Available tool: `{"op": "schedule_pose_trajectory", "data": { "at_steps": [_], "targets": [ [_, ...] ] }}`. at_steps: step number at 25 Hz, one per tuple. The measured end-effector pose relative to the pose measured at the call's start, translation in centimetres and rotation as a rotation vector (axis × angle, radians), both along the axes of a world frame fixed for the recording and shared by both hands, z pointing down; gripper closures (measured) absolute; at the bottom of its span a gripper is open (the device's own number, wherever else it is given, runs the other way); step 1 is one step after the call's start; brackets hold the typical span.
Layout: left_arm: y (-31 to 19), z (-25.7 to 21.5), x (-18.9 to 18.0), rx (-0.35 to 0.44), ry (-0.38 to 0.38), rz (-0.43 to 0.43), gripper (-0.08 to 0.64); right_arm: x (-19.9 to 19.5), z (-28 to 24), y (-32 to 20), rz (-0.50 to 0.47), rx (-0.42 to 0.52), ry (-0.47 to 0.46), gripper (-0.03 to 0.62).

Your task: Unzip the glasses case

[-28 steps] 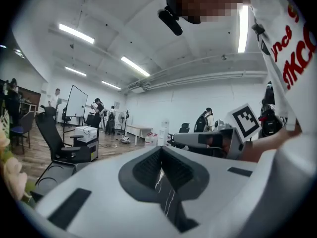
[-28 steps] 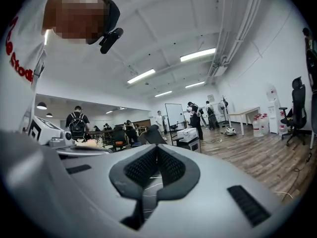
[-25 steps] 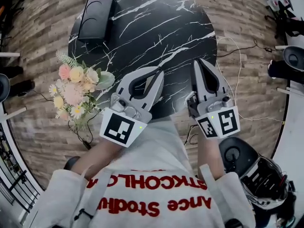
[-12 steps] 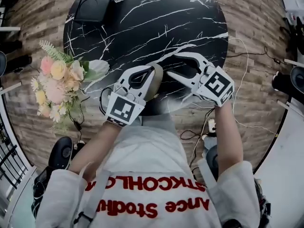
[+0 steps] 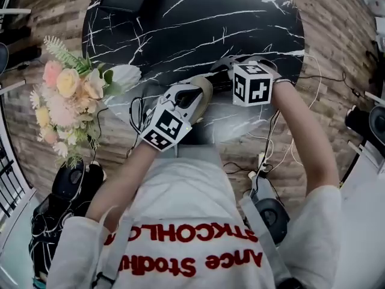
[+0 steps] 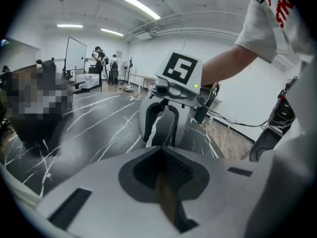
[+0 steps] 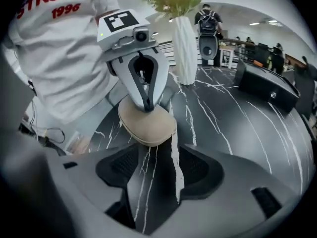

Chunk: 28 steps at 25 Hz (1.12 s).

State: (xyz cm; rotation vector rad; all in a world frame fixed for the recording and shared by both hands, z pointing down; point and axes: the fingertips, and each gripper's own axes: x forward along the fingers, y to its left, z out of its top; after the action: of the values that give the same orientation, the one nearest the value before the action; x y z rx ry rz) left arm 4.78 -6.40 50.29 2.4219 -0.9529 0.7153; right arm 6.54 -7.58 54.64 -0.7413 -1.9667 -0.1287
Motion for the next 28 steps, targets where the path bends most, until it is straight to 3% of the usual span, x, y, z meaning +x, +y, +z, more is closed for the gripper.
{"op": "schedule_pose_trajectory", "data": {
  "at_steps": [4,10,17,22,28],
  "targets": [
    [-0.2,0.3,0.0,-0.023,0.051,0.026,0.558,-0.2,1.0,0.3,-0.191,0.042,0.055,0.341],
    [0.0,0.5,0.0,-0.02,0.032,0.049,0.558,-0.9,1.7,1.3,-0.395,0.12,0.058,0.341],
    [0.0,0.5,0.1,0.035,0.0,0.043,0.558,-0.9,1.6,1.2,-0.363,0.133,0.036,0.345],
    [0.0,0.5,0.2,0.047,-0.013,0.046,0.558,-0.4,1.7,0.9,-0.349,0.191,0.011,0.417],
    [0.0,0.5,0.0,0.041,0.015,0.033,0.558,0.0,1.6,1.0,-0.167,0.193,-0.027,0.486]
  ]
}}
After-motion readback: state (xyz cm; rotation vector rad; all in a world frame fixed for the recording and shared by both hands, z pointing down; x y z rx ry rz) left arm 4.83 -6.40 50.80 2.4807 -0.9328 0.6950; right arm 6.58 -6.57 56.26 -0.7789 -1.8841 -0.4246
